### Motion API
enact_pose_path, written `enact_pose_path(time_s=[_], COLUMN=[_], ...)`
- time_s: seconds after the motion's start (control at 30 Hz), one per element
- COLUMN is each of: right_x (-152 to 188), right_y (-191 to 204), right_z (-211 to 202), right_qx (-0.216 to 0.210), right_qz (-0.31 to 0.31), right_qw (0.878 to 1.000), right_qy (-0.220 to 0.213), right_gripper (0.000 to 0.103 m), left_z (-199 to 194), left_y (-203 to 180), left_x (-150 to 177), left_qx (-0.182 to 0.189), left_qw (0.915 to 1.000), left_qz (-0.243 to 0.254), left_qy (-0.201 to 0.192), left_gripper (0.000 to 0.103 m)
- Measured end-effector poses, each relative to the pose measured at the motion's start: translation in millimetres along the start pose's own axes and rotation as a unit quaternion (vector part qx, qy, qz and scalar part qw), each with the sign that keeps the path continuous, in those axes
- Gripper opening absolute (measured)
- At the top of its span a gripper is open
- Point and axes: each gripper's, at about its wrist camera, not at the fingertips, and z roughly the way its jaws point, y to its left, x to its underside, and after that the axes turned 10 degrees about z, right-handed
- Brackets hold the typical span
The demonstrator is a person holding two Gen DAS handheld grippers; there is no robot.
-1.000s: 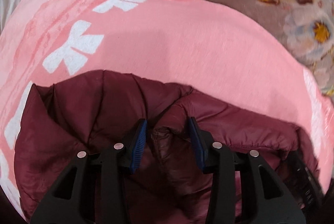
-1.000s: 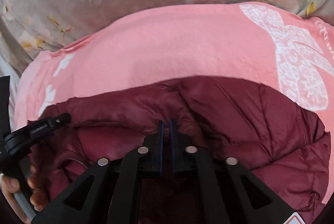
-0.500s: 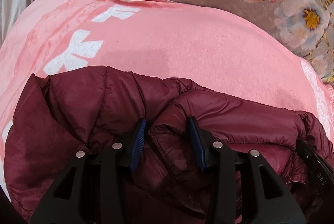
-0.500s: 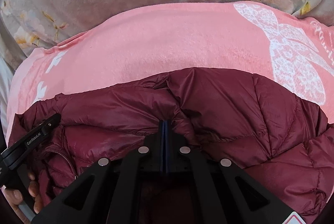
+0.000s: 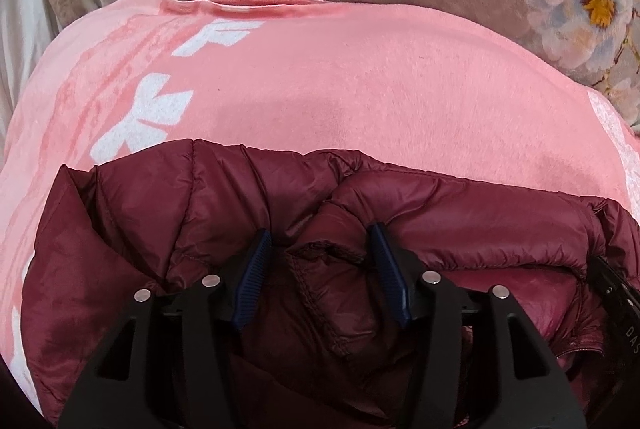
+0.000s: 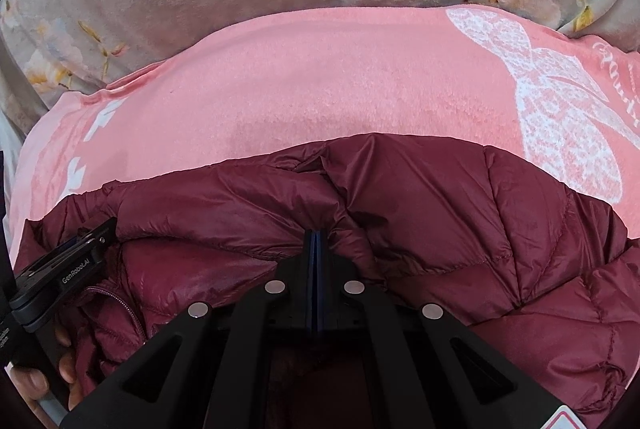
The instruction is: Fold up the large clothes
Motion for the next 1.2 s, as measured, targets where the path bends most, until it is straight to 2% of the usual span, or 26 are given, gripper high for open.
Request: enact_pose_path(time_s=[0.1,0.13,0.17,0.27,0.3,0.4,0.47,0.53,0.63,0.73,0.83,0.9,0.97,1.13,1.17,1.2], right_x=[6.6,13.4,24.6,67.6,83.5,130.5,163.1,193.4,241.3,277.9,307.5,316.7,319.8,315.9,316.2,315.9], right_y=[-4.4,-3.1,-0.4,1.4,-5.9,-40.4,-69.9,-95.5,-134.6,-165.8,-187.1,-192.9,-193.4,-189.5,-187.7,-186.4], right_z=[-18.6,-32.7,-55.8,-126.1,-147.9,-209.6,-249.1,-282.3,-324.1,-344.6,-352.7,-351.3,-350.9,-340.8,-339.4,-338.7], right_qx=[0.0,0.008,0.0,-0.011,-0.013,-0.028,-0.025,-0.015,0.004,0.012,-0.006,-0.025,-0.041,-0.067,-0.071,-0.076], right_qz=[0.011,0.013,0.008,-0.027,-0.031,-0.016,0.004,0.021,0.048,0.084,0.121,0.142,0.153,0.18,0.181,0.18], right_qw=[1.0,1.0,1.0,0.999,0.998,0.998,0.999,0.999,0.998,0.995,0.992,0.989,0.987,0.98,0.98,0.979], right_qy=[-0.006,-0.004,-0.016,-0.045,-0.052,-0.048,-0.046,-0.044,-0.048,-0.046,-0.034,-0.027,-0.037,-0.048,-0.049,-0.048], right_gripper=[0.0,0.005,0.012,0.013,0.013,0.024,0.037,0.044,0.058,0.062,0.062,0.062,0.067,0.068,0.067,0.064], left_z=[-17.0,-29.1,-41.5,-94.1,-114.7,-158.6,-186.5,-206.9,-230.8,-242.4,-248.9,-250.0,-251.6,-251.7,-253.1,-253.8], left_y=[14.3,20.0,24.5,38.1,44.1,64.4,85.5,104.2,143.2,173.3,193.5,198.5,199.7,193.7,191.8,188.0], left_x=[9.5,16.1,22.9,58.9,77.1,121.8,155.7,183.7,237.0,279.1,310.7,317.2,318.9,322.5,322.8,321.6], left_qx=[0.02,0.027,0.034,0.028,0.026,0.037,0.041,0.041,0.048,0.061,0.074,0.085,0.088,0.099,0.099,0.109], left_qw=[0.9994,0.9991,0.9989,0.9992,0.9993,0.9991,0.9991,0.9989,0.9956,0.9879,0.9792,0.9753,0.9731,0.9677,0.9682,0.9691], left_qz=[-0.027,-0.032,-0.031,-0.001,0.01,0.011,-0.007,-0.022,-0.076,-0.137,-0.184,-0.199,-0.21,-0.228,-0.226,-0.217], left_qy=[-0.007,-0.008,-0.012,-0.027,-0.026,-0.018,-0.007,0.004,0.025,0.04,0.045,0.042,0.038,0.041,0.042,0.046], left_gripper=[0.055,0.055,0.056,0.067,0.073,0.08,0.084,0.087,0.087,0.088,0.088,0.088,0.088,0.088,0.082,0.061])
